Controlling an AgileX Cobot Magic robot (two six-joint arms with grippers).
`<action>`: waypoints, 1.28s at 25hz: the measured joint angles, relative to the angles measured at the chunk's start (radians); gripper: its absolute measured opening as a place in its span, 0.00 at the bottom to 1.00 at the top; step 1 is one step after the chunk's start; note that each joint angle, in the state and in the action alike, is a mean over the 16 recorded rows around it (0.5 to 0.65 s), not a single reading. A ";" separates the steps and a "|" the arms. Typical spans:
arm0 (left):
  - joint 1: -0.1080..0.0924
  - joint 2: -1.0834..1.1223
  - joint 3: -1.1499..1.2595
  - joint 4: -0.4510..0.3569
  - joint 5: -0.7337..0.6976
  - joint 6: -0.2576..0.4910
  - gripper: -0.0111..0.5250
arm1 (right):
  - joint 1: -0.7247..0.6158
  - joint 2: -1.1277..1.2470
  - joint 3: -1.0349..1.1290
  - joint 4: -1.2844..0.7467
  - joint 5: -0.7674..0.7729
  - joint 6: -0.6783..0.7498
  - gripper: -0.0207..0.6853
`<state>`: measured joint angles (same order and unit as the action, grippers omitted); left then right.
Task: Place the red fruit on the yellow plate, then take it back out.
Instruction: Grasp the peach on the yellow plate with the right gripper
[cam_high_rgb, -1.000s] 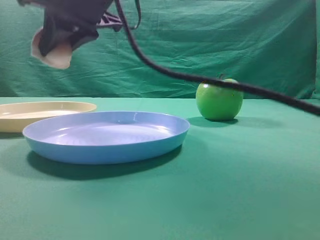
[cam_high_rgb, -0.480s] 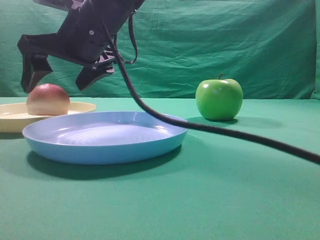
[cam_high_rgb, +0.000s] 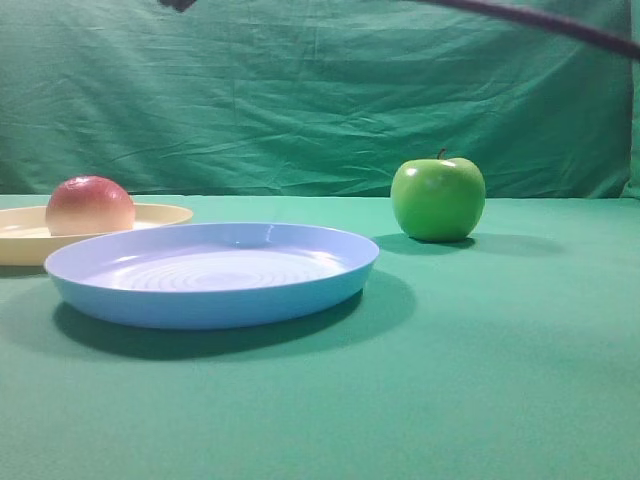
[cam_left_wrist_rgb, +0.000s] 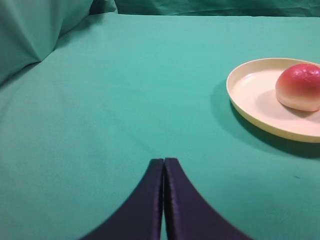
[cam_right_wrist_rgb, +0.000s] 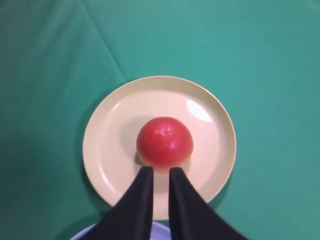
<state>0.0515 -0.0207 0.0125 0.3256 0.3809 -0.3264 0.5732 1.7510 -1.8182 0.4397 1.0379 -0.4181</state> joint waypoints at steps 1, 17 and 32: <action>0.000 0.000 0.000 0.000 0.000 0.000 0.02 | -0.007 -0.038 0.018 -0.013 0.011 0.024 0.03; 0.000 0.000 0.000 0.000 0.000 0.000 0.02 | -0.034 -0.785 0.704 -0.069 -0.205 0.127 0.03; 0.000 0.000 0.000 0.000 0.000 0.000 0.02 | -0.083 -1.290 1.052 -0.282 -0.306 0.361 0.03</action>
<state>0.0515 -0.0207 0.0125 0.3256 0.3809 -0.3264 0.4901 0.4614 -0.7666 0.1574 0.7321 -0.0567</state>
